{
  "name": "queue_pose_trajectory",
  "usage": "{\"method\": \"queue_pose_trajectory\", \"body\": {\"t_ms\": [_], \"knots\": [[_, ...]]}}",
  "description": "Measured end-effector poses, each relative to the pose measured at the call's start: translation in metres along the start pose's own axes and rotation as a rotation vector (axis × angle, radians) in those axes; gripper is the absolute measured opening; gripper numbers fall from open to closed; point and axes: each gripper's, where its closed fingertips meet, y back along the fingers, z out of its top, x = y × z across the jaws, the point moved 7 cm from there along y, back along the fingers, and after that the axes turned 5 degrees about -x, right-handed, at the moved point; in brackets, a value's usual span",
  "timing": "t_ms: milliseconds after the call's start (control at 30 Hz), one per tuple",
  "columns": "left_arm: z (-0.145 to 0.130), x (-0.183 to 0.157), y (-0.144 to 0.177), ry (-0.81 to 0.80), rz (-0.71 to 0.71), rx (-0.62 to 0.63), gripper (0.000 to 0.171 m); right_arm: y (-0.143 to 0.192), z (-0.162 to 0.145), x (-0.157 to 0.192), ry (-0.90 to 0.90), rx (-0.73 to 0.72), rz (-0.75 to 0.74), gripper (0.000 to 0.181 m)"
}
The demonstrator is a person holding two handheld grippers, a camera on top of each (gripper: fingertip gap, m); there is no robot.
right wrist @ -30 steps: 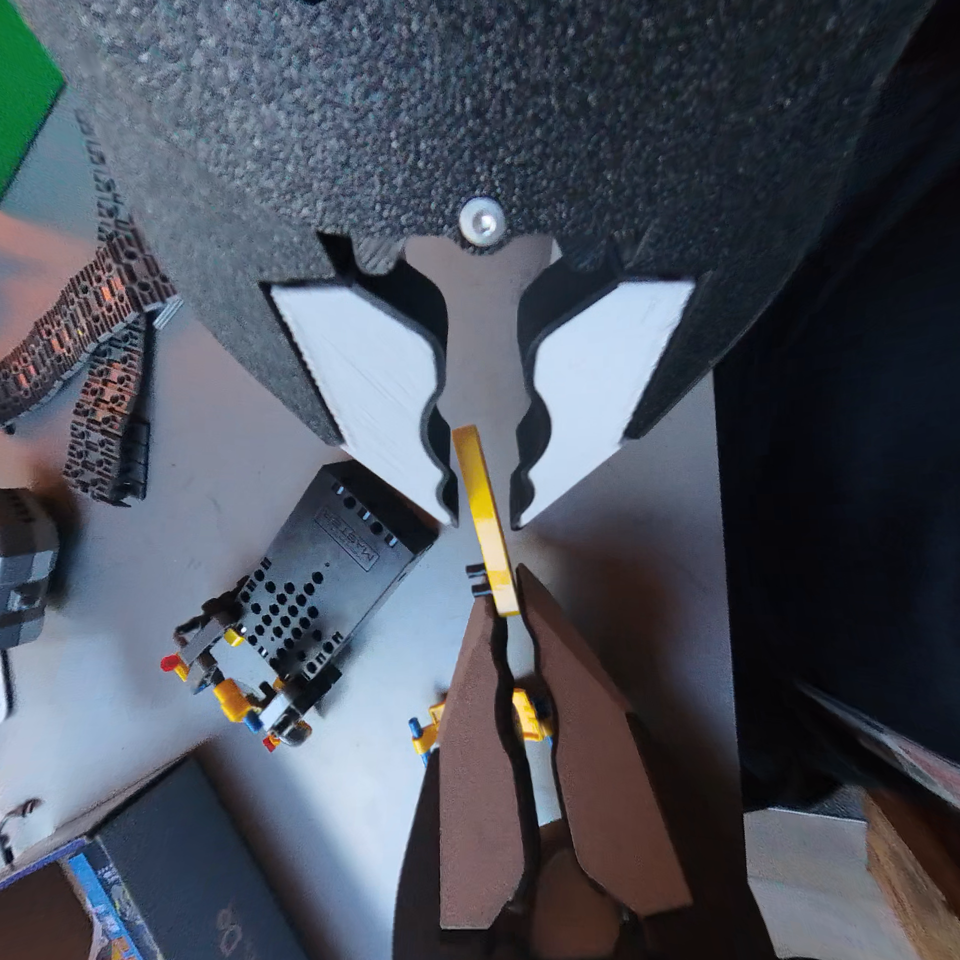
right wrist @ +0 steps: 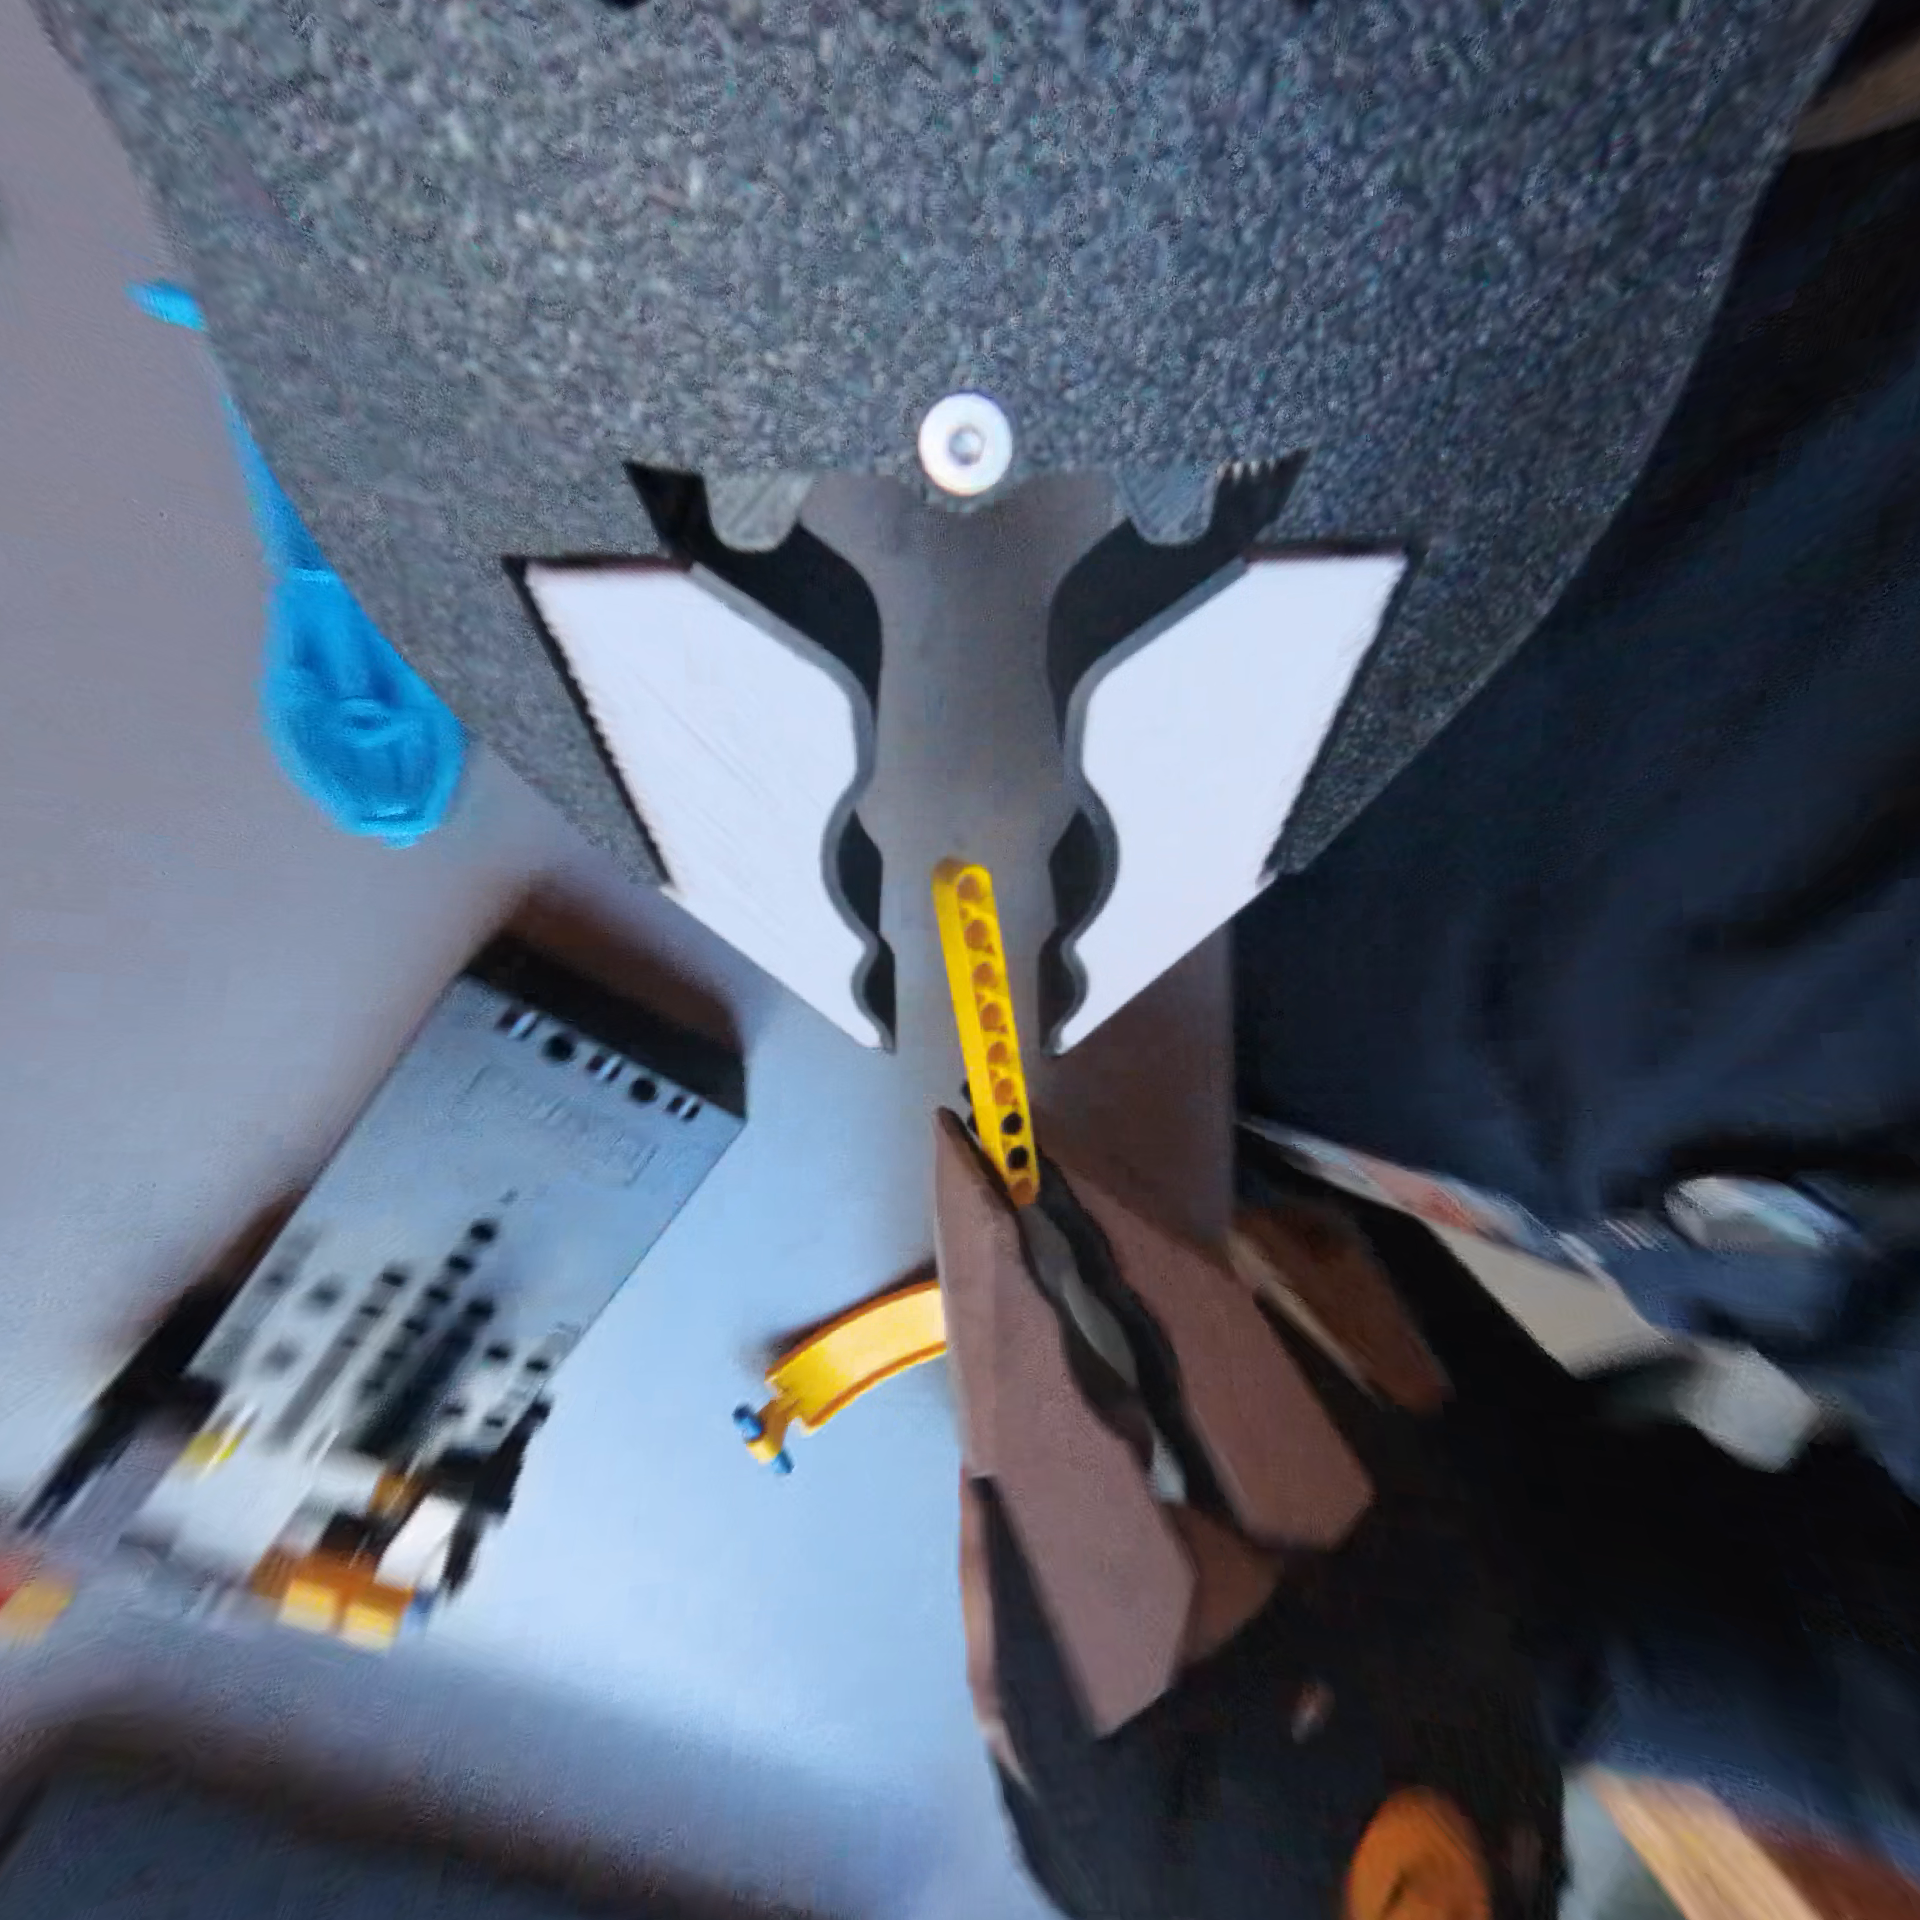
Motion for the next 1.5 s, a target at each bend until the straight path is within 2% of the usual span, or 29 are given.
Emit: {"method": "queue_pose_trajectory", "body": {"t_ms": [133,167,233,333,467,700,833,867,933,1033,1167,1300,1500], "knots": [[-0.007,0.007,0.001,0.286,-0.13,0.02,0.005,0.001,0.009,0.027,0.623,0.08,-0.272,0.018],[-0.007,0.007,0.001,0.362,-0.189,0.004,0.005,-0.002,0.011,0.035,0.726,0.098,-0.301,0.017],[-0.007,0.008,0.001,0.485,-0.267,-0.027,0.005,-0.01,0.01,0.045,0.809,0.159,-0.305,0.016],[-0.01,0.01,0.002,0.56,-0.323,-0.024,0.005,-0.019,0.003,0.044,0.839,0.249,-0.329,0.013],[-0.014,0.006,0.002,0.549,-0.343,0.018,0.005,-0.022,-0.001,0.044,0.863,0.272,-0.323,0.003],[-0.018,0.004,-0.003,0.573,-0.37,0.081,0.005,-0.033,-0.006,0.04,0.913,0.306,-0.353,0.012],[-0.019,0.004,-0.005,0.596,-0.393,0.087,0.005,-0.031,-0.005,0.042,0.988,0.345,-0.39,0.007],[-0.02,0.005,-0.005,0.604,-0.386,0.086,0.005,-0.028,-0.003,0.043,0.984,0.349,-0.386,0.001],[-0.02,0.006,-0.004,0.618,-0.383,0.082,0.005,-0.017,0.001,0.047,0.951,0.347,-0.359,0.0],[-0.02,0.006,-0.005,0.613,-0.381,0.086,0.005,-0.008,0.004,0.05,0.874,0.351,-0.333,0.009],[-0.02,0.006,-0.005,0.62,-0.388,0.085,0.005,-0.022,-0.004,0.048,0.862,0.397,-0.313,0.006],[-0.021,0.006,-0.005,0.635,-0.385,0.085,0.005,-0.029,-0.001,0.045,0.855,0.385,-0.357,0.001],[-0.021,0.006,-0.006,0.652,-0.4,0.083,0.005,-0.031,-0.003,0.044,0.901,0.409,-0.381,0.004]]}}
